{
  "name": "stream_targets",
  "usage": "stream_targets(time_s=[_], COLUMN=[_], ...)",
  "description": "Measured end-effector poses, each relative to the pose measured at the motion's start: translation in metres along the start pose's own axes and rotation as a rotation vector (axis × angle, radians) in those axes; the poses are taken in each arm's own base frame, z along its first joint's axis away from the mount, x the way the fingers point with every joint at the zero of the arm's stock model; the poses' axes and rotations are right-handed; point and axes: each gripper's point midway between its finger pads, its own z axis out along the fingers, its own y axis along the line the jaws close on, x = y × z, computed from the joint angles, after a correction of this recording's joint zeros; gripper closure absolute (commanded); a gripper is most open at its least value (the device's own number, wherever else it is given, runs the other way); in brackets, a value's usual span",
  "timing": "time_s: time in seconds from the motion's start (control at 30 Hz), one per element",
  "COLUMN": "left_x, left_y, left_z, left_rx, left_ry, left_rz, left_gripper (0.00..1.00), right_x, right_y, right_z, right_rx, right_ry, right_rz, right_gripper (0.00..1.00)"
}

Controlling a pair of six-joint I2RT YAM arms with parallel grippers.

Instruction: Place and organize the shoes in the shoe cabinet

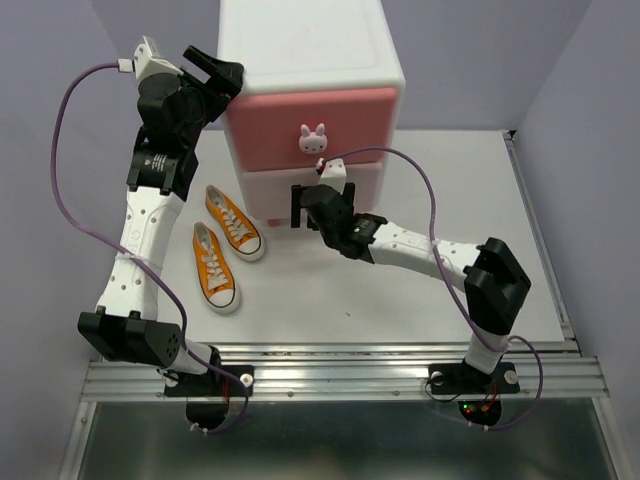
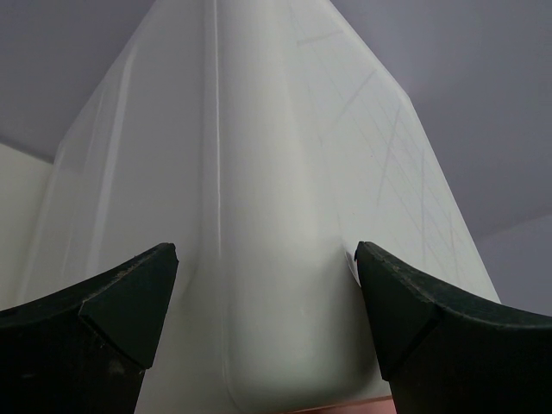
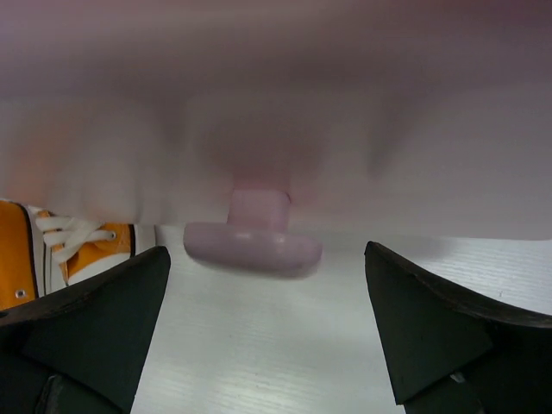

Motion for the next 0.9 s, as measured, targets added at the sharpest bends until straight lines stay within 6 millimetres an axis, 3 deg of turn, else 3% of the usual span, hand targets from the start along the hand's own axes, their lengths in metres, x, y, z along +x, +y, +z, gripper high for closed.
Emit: stream_targets(time_s=[0.07,0.1,0.13,0.17,0.3,0.43,0.53,0.63,0.83,0.9], left_x=[0.000,0.000,0.000,0.000,0.001,0.002,0.005,0.009,0.009,0.011], left_y=[0.000,0.000,0.000,0.000,-0.001,-0.001,-0.004,-0.005,-0.001,0.002], left_z=[0.000,0.001,0.001,0.001,0.002,0.002,-0.001,-0.003,-0.001,0.001], left_rx=[0.002,0.002,0.002,0.002,0.013,0.027,0.047,0.051,0.032,0.026], left_ry=[0.001,0.001,0.001,-0.001,-0.006,-0.019,-0.021,-0.013,-0.029,-0.037], left_rz=[0.000,0.000,0.000,0.000,-0.002,-0.011,-0.022,-0.021,-0.033,-0.049], left_gripper=[0.06,0.06,0.06,0.06,0.06,0.06,0.06,0.06,0.06,0.06], right_x=[-0.003,-0.005,-0.007,-0.008,-0.010,-0.006,0.004,0.018,0.058,0.065], right_y=[-0.001,-0.003,-0.006,-0.008,-0.003,-0.002,-0.006,-0.010,-0.006,-0.010], right_z=[0.008,0.013,0.019,0.023,0.026,0.022,0.006,-0.023,-0.115,-0.136], right_rx=[0.016,0.026,0.039,0.051,0.044,0.009,-0.040,-0.072,-0.186,-0.210], right_ry=[-0.018,-0.028,-0.034,-0.039,-0.051,-0.050,-0.043,-0.020,0.115,0.153], right_rz=[0.022,0.030,0.034,0.045,0.048,0.053,0.059,0.050,0.017,0.026], right_gripper=[0.09,0.28,0.38,0.61,0.89,0.93,0.93,0.93,0.92,0.92])
